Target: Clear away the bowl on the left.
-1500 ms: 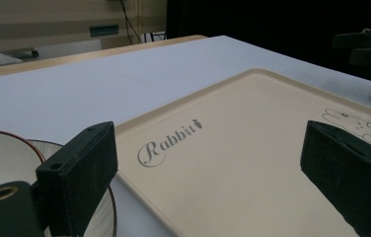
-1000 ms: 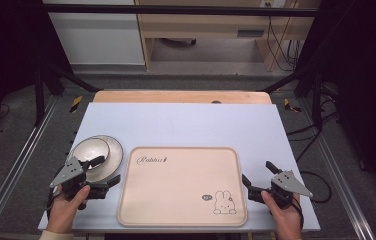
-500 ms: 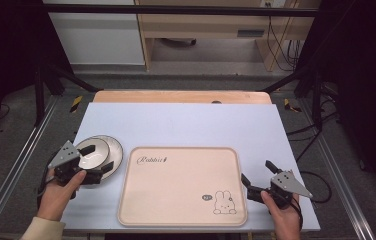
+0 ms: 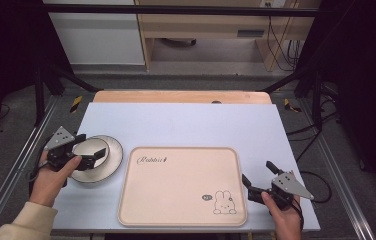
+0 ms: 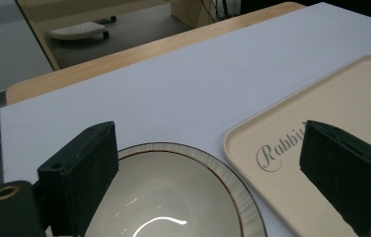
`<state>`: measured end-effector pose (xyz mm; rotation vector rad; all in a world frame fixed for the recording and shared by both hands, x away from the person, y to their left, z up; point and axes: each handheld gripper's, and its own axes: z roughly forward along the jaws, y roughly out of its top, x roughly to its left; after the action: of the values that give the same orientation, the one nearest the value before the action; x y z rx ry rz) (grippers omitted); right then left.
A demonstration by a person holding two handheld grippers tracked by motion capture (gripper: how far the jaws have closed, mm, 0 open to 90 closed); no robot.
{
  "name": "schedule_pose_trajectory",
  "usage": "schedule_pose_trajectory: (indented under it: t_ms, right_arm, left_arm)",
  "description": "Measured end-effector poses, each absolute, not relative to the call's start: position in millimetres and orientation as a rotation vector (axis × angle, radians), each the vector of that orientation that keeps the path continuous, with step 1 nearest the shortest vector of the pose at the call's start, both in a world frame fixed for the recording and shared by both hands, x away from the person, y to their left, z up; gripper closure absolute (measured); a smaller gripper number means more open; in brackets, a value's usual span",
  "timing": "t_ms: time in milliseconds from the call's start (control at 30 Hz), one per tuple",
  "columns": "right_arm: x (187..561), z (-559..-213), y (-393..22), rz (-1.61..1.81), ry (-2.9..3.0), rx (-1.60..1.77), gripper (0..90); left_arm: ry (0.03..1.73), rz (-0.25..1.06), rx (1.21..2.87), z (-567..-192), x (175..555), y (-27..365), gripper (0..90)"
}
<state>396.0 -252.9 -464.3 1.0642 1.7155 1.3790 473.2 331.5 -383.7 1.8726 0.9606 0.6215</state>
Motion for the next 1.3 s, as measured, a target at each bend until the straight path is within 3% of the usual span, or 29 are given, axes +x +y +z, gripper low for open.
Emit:
schedule_pose_trajectory:
  t_ms: [333,467,733,1300]
  right_arm:
    - [396,-465,-252,1.375,1.721,1.066,4.6]
    - [396,-465,-251,1.373,1.719,1.065,4.2]
    - [397,-466,-251,1.364,1.731,1.068,4.2]
    - [397,-466,-251,1.366,1.736,1.068,4.2]
  left_arm:
    - [1.121,0.630,1.928,-380,491,352,12.6]
    - [1.202,0.587,1.873,-381,497,360,13.8]
    - [1.344,0.568,1.900,-393,508,367,25.5]
    - [1.446,0.582,1.888,-406,509,381,37.5]
